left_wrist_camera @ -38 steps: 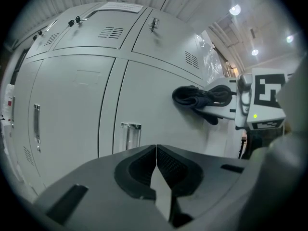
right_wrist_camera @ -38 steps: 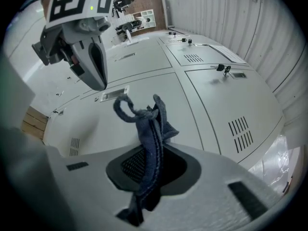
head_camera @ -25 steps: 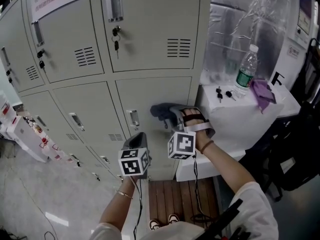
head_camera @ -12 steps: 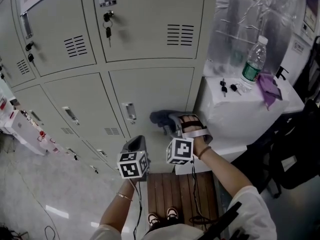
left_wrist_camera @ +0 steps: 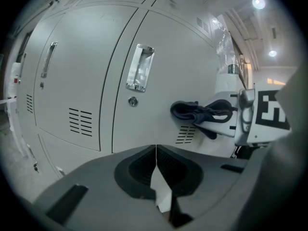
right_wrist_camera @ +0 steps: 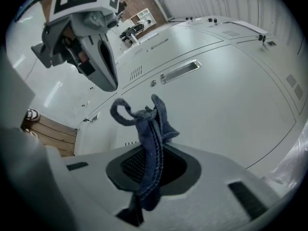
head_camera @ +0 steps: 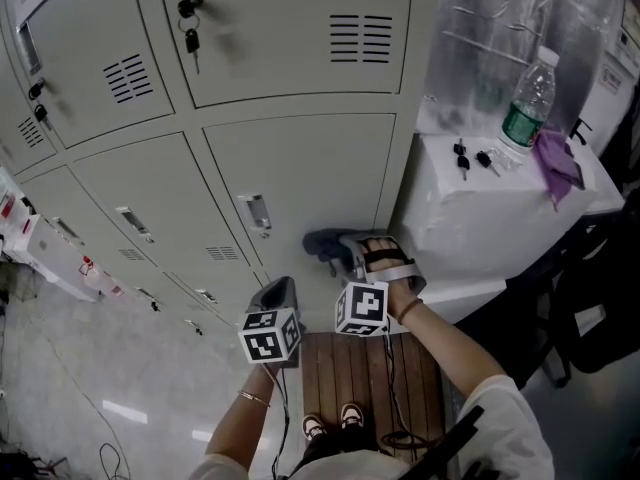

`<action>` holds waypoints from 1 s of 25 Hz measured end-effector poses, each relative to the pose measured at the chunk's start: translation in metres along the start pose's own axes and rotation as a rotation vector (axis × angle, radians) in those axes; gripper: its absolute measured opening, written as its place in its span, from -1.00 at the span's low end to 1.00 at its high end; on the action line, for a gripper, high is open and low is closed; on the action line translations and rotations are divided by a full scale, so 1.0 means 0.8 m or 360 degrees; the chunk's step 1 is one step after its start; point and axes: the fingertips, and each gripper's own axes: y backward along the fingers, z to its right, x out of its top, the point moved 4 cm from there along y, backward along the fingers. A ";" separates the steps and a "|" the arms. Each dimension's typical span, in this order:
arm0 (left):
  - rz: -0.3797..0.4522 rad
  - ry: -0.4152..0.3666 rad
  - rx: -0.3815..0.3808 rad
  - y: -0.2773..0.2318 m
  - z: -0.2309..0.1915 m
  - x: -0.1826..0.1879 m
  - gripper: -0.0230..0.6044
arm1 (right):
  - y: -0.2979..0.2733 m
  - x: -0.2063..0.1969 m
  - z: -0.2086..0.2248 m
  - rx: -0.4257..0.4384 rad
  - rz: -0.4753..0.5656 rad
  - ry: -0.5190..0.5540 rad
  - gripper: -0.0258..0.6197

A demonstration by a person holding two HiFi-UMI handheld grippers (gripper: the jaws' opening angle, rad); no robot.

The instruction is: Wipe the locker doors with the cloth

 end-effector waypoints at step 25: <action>-0.0140 0.0126 0.0064 -0.019 -0.034 -0.089 -0.90 | -0.065 -0.029 -0.119 0.0217 -0.0031 -0.0068 -0.79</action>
